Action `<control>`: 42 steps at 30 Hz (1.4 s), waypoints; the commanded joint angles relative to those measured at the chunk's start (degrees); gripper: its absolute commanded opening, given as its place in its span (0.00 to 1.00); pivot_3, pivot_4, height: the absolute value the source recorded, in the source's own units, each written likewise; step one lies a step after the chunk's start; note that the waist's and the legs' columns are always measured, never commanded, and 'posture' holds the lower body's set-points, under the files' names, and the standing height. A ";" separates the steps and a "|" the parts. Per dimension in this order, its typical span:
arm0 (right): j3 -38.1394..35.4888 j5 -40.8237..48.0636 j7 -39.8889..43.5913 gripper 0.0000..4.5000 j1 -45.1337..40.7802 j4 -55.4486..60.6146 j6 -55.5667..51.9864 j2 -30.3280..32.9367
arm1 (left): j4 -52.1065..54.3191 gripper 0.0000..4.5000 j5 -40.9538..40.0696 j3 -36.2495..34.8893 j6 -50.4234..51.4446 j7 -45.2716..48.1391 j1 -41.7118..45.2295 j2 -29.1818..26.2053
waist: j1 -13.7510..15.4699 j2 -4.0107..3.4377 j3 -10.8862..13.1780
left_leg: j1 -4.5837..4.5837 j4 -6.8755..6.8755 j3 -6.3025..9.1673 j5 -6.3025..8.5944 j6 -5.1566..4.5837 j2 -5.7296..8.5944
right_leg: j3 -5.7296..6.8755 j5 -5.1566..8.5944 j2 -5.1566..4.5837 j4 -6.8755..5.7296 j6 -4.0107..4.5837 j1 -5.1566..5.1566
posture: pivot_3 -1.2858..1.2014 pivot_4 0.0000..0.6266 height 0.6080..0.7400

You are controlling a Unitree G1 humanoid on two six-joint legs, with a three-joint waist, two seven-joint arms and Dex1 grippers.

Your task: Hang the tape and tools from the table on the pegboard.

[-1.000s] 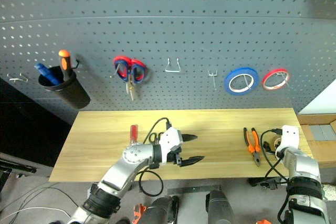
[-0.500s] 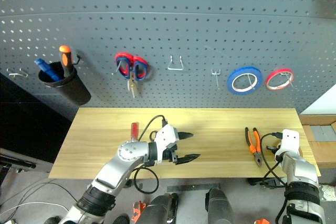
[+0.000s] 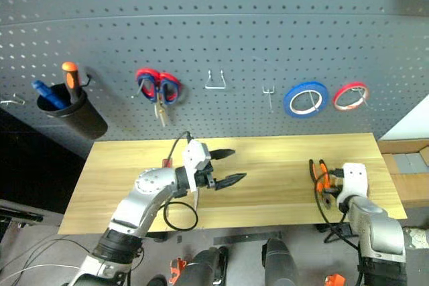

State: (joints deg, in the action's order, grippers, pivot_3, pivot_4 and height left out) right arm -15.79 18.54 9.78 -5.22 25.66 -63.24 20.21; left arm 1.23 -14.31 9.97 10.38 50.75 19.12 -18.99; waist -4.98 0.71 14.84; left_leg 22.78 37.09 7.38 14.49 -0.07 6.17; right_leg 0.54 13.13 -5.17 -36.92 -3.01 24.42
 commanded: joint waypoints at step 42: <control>28.92 -9.29 9.60 0.03 -29.03 -23.21 33.27 -6.02 | 11.24 0.87 -1.67 -7.19 -2.56 -12.41 -7.54 -0.96 | -2.92 -0.21 -5.17 | -0.21 0.81 -0.18 0.03 -0.18 -0.01 | -0.13 -0.55 0.24 -0.19 0.04 -0.22 | 0.44 0.15 1.00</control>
State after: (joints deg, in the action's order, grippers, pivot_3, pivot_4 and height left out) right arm 12.76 11.40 19.73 -32.60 3.64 -33.33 14.53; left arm 9.42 -16.27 3.09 8.26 39.04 11.59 -19.59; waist -7.90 0.51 9.68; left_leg 22.57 37.89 7.20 14.51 -0.24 6.16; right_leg 0.41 12.55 -4.94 -37.12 -2.94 24.20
